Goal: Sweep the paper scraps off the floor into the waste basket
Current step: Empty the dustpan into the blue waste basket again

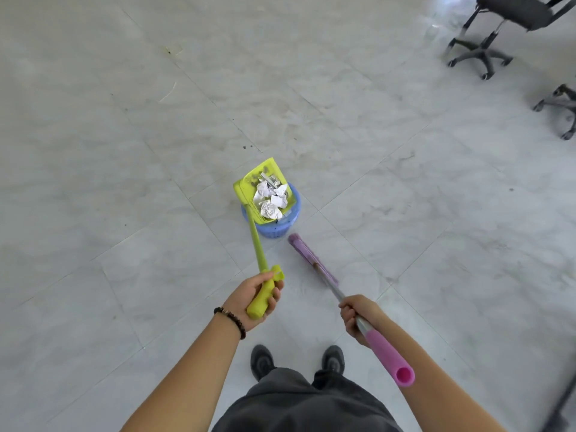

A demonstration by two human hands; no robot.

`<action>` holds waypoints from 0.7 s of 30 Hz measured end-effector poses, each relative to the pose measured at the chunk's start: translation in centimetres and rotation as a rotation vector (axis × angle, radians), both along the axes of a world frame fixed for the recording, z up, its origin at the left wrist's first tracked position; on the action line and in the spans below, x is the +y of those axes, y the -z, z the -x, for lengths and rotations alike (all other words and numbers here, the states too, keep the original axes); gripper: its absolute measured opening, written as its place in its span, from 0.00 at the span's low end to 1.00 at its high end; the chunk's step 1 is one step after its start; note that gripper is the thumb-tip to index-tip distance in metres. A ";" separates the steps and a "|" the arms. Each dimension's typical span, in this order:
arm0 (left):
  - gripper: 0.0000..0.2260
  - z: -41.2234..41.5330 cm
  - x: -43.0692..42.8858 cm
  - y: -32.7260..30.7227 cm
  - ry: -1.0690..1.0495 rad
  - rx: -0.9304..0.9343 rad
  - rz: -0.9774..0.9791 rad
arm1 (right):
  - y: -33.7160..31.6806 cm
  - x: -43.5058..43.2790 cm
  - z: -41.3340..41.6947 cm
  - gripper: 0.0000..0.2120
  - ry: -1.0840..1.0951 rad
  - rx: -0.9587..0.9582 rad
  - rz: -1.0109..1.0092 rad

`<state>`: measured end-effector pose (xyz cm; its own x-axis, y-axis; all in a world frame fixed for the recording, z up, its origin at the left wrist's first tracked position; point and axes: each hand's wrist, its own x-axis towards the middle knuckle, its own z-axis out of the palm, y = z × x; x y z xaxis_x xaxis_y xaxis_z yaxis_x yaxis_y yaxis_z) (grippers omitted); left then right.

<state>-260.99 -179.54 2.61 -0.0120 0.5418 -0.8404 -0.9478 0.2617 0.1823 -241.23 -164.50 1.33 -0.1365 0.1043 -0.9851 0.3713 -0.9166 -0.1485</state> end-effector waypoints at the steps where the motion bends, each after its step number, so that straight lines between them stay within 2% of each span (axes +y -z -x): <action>1: 0.05 -0.5 0.5 0.2 -0.038 -0.010 -0.027 | 0.3 -0.2 -0.2 0.11 0.005 0.008 0.021; 8: 0.02 -0.6 1.5 -2.5 0.023 0.168 -0.051 | 2.3 -0.5 -1.3 0.06 -0.068 -0.012 0.043; 17: 0.06 -1.0 -1.1 -4.0 0.292 0.508 0.113 | 1.6 0.7 -1.6 0.06 -0.058 0.016 0.023; 21: 0.03 -1.2 -1.6 -3.3 0.402 0.602 0.176 | -0.3 0.1 -1.2 0.10 -0.102 0.011 0.022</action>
<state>-259.80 -181.15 5.90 -0.3269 0.4592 -0.8260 -0.5223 0.6406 0.5629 -239.98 -164.39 1.64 -0.1557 0.0678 -0.9855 0.4614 -0.8771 -0.1333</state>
